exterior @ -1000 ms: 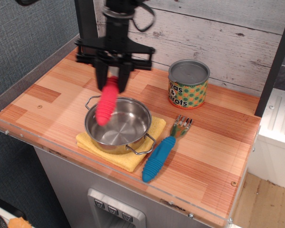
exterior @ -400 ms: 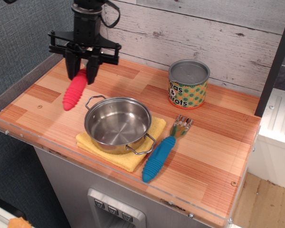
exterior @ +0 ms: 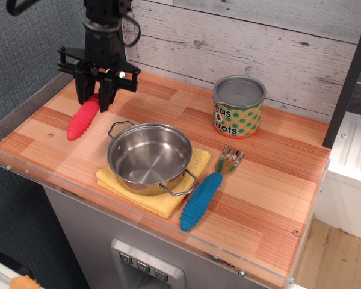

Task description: Move the spoon from right to left side of the vessel

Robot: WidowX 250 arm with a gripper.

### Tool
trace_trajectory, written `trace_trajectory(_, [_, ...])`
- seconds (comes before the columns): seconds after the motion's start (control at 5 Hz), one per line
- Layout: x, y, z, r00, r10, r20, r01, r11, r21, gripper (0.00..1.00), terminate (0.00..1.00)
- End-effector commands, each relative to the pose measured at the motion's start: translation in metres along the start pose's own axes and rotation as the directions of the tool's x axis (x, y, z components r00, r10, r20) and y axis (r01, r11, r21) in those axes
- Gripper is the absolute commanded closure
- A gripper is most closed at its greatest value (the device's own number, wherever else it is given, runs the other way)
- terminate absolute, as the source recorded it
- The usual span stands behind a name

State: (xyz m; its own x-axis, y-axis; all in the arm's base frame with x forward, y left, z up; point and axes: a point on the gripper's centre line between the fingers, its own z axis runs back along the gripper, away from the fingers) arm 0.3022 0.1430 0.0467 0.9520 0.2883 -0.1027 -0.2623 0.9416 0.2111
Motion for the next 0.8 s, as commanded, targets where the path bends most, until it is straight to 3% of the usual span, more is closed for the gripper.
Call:
trace_trajectory(0.0, [0.007,0.016,-0.01,0.997,-0.079,0.024,0.081,0.993,-0.089,1.0,0.0])
trace_trajectory(0.6, [-0.008,0.015,-0.02,0.99,-0.119,0.072,0.13,0.978,-0.165,1.0,0.0])
